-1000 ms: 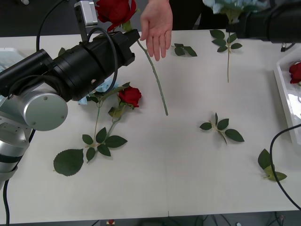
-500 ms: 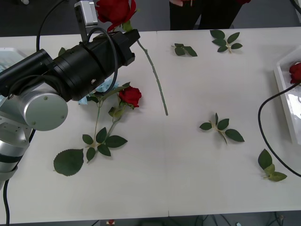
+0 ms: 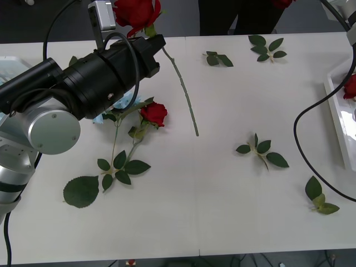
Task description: Place the red flowers into the right box and the blue flowers into the left box. If a person shows an open palm, hand one flower to the person first, then continue sorting.
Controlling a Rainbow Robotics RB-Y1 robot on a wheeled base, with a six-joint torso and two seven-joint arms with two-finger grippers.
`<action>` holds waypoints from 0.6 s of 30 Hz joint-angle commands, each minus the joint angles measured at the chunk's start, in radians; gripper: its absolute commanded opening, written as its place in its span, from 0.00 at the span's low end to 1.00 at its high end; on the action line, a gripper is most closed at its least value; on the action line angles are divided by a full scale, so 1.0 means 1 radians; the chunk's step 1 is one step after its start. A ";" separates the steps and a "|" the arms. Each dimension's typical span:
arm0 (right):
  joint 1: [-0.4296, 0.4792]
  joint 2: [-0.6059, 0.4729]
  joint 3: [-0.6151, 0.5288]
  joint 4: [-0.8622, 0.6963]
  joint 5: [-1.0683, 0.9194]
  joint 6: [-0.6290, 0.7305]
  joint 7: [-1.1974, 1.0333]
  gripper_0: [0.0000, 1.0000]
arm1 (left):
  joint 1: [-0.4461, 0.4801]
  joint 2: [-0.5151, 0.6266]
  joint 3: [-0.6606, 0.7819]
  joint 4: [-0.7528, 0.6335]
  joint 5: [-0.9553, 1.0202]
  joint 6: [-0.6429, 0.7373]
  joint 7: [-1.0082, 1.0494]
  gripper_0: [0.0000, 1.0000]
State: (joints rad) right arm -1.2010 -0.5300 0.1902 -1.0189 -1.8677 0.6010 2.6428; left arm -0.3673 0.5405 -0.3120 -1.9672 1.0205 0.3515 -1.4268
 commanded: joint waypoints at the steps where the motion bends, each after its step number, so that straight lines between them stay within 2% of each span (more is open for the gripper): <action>1: -0.058 0.022 0.005 -0.013 -0.011 -0.009 0.029 0.00 | -0.042 -0.007 -0.010 -0.015 -0.008 -0.016 0.020 0.00; 3: -0.058 0.022 0.009 -0.013 -0.011 -0.009 0.029 0.02 | -0.042 -0.007 -0.010 -0.015 -0.008 -0.016 0.020 0.00; 4: -0.058 0.022 0.011 -0.013 -0.011 -0.009 0.026 0.19 | -0.042 -0.007 -0.010 -0.015 -0.008 -0.016 0.020 0.00; 5: -0.058 0.024 0.012 -0.013 -0.016 -0.009 0.026 0.29 | -0.042 -0.007 -0.010 -0.015 -0.008 -0.016 0.020 0.00; 6: -0.058 0.024 0.015 -0.012 -0.024 -0.009 0.023 0.42 | -0.042 -0.007 -0.010 -0.015 -0.008 -0.016 0.020 0.00; 10: -0.058 0.024 0.021 -0.012 -0.045 -0.010 0.028 0.73 | -0.042 -0.007 -0.010 -0.015 -0.008 -0.016 0.020 0.00; 13: -0.058 0.024 0.021 -0.013 -0.080 -0.006 0.031 0.80 | -0.042 -0.007 -0.010 -0.015 -0.008 -0.016 0.020 0.00; 18: -0.058 0.024 0.021 -0.013 -0.097 -0.004 0.037 0.83 | -0.042 -0.007 -0.010 -0.015 -0.008 -0.016 0.020 0.00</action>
State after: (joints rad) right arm -1.2010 -0.5272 0.2044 -1.0188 -1.9466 0.6006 2.6440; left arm -0.3673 0.5405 -0.3120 -1.9672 1.0205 0.3515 -1.4268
